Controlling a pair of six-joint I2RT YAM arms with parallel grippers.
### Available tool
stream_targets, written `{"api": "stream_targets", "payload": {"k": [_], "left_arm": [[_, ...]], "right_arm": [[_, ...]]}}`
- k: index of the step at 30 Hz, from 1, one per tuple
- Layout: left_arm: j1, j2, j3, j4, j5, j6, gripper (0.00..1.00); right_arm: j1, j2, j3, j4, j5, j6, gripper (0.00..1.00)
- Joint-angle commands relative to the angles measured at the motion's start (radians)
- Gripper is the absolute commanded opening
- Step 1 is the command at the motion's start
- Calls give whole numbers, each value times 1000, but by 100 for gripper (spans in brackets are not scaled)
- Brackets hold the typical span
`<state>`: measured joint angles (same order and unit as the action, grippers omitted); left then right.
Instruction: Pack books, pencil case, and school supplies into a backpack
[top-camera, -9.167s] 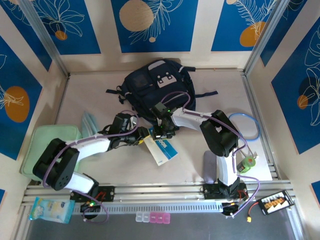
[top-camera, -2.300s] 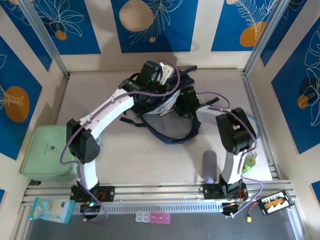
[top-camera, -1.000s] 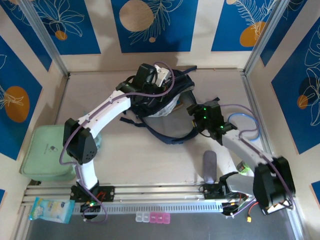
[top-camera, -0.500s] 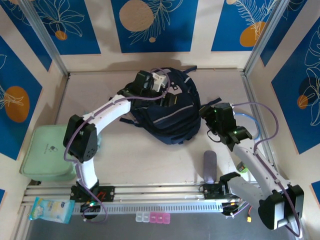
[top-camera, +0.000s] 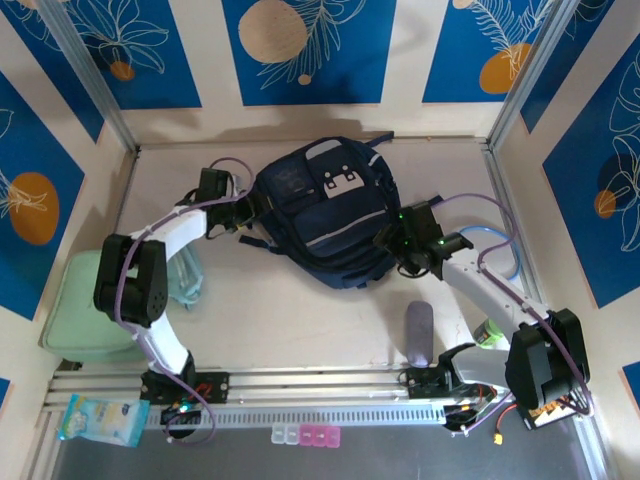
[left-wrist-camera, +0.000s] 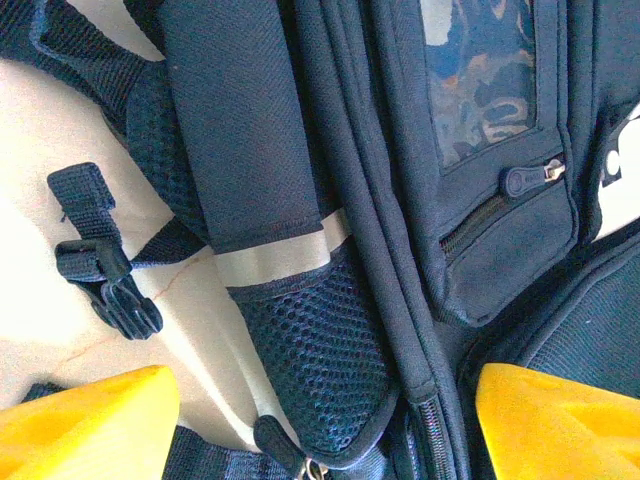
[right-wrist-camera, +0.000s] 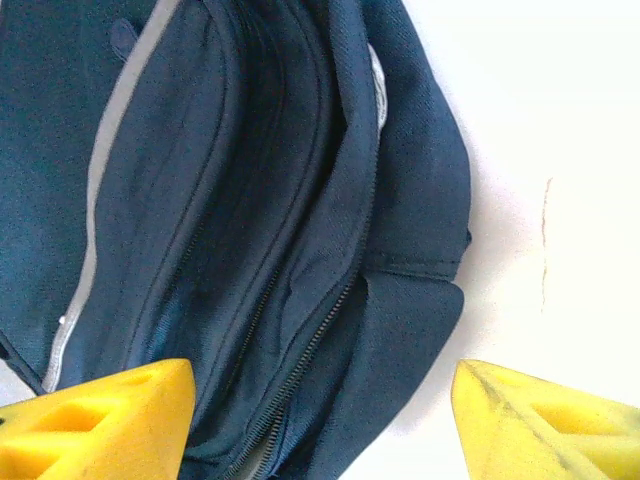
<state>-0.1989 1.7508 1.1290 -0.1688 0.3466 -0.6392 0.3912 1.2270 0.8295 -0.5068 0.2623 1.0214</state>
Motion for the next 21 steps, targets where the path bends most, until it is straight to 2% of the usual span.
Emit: {"api": "stream_targets", "payload": {"k": [1,7,12,15,20,21], "left_arm": [[19,37,40,-30,35,-5,72],[23,121,82,21,87,-62,52],[22,174,105,46,114,-88,38],[22,187,109,46,108,-91,27],[23,168,90,70,107,-98,0],[23,161,84,77,113,-100,0]], "right_arm": [[20,-19,10,-84,13,-10,69],[46,-30,-56,-85,-34,62,69],[57,-1,-104,52,-100,78,68],[43,49,-104,135,-158,78,62],[14,138,-86,230,-158,79,45],[5,151,-82,244,-150,76,43]]}}
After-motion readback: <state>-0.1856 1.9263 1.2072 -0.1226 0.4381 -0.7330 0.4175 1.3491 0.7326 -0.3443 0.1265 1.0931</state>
